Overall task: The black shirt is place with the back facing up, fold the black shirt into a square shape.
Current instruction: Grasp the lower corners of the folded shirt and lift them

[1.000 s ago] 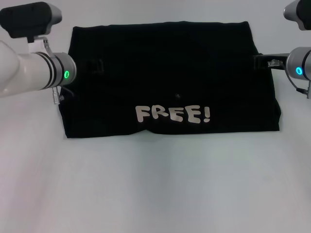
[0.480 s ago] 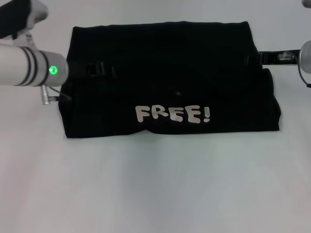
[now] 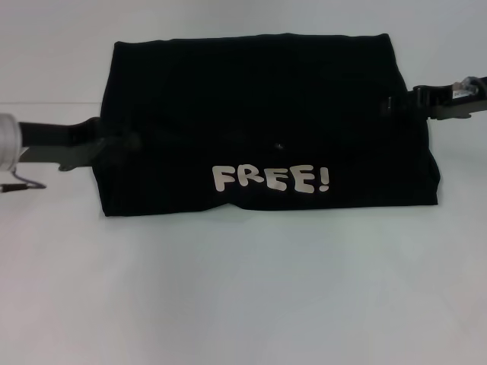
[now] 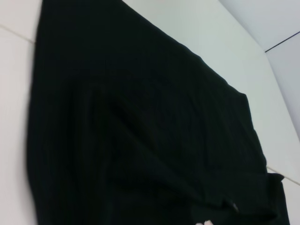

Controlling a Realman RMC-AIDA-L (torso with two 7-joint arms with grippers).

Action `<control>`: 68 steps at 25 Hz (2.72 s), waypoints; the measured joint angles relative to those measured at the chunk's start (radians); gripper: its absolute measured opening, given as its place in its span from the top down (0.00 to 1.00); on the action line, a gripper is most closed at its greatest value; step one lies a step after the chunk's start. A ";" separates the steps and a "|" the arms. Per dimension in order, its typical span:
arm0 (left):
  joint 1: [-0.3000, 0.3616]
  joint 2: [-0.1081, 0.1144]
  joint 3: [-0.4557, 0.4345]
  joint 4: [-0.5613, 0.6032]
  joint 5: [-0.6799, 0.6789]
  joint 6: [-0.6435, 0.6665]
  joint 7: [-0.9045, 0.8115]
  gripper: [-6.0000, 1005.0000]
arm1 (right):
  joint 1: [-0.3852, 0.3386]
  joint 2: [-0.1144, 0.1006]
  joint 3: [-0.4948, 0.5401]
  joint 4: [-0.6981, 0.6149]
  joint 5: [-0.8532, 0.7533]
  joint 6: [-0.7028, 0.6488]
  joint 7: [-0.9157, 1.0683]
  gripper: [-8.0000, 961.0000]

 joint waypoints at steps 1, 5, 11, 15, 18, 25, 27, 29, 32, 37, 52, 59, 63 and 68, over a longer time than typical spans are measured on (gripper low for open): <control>0.008 0.002 -0.017 -0.001 0.004 0.013 0.009 0.54 | 0.000 -0.005 0.007 -0.002 0.000 -0.012 0.006 0.21; 0.045 -0.001 -0.028 -0.007 0.022 0.014 0.029 0.55 | 0.002 -0.014 0.038 -0.006 0.000 -0.047 0.012 0.20; 0.052 -0.007 -0.024 -0.078 0.028 -0.075 0.124 0.55 | 0.000 -0.015 0.043 -0.007 0.000 -0.051 0.012 0.20; 0.047 -0.008 -0.020 -0.129 0.028 -0.179 0.247 0.56 | -0.001 -0.015 0.043 -0.006 0.000 -0.047 0.013 0.20; 0.046 -0.009 -0.014 -0.147 0.029 -0.233 0.287 0.56 | -0.001 -0.015 0.043 -0.005 0.000 -0.046 0.013 0.20; 0.046 -0.015 0.027 -0.184 0.033 -0.292 0.293 0.57 | -0.002 -0.015 0.043 -0.004 0.000 -0.044 0.013 0.20; 0.047 -0.018 0.033 -0.186 0.033 -0.293 0.293 0.57 | -0.002 -0.015 0.043 -0.004 0.000 -0.043 0.013 0.20; 0.049 -0.020 0.034 -0.187 0.033 -0.293 0.293 0.57 | -0.002 -0.015 0.043 -0.003 0.000 -0.042 0.013 0.20; 0.052 -0.022 0.034 -0.197 0.033 -0.293 0.293 0.58 | -0.002 -0.015 0.043 0.001 0.000 -0.038 0.013 0.20; 0.052 -0.022 0.035 -0.211 0.033 -0.297 0.293 0.58 | -0.005 -0.015 0.043 0.001 0.000 -0.037 0.013 0.20; 0.044 -0.035 0.042 -0.212 0.032 -0.279 0.281 0.60 | -0.022 -0.015 0.043 0.000 0.000 -0.038 0.012 0.20; 0.046 -0.037 0.045 -0.204 0.037 -0.278 0.271 0.60 | -0.023 -0.015 0.043 -0.002 0.000 -0.039 0.013 0.20; 0.045 -0.036 0.042 -0.203 0.037 -0.277 0.270 0.87 | -0.023 -0.017 0.043 -0.003 0.000 -0.046 0.013 0.20; 0.040 -0.031 0.039 -0.185 0.037 -0.253 0.253 0.99 | -0.023 -0.025 0.043 -0.005 -0.030 -0.093 0.014 0.20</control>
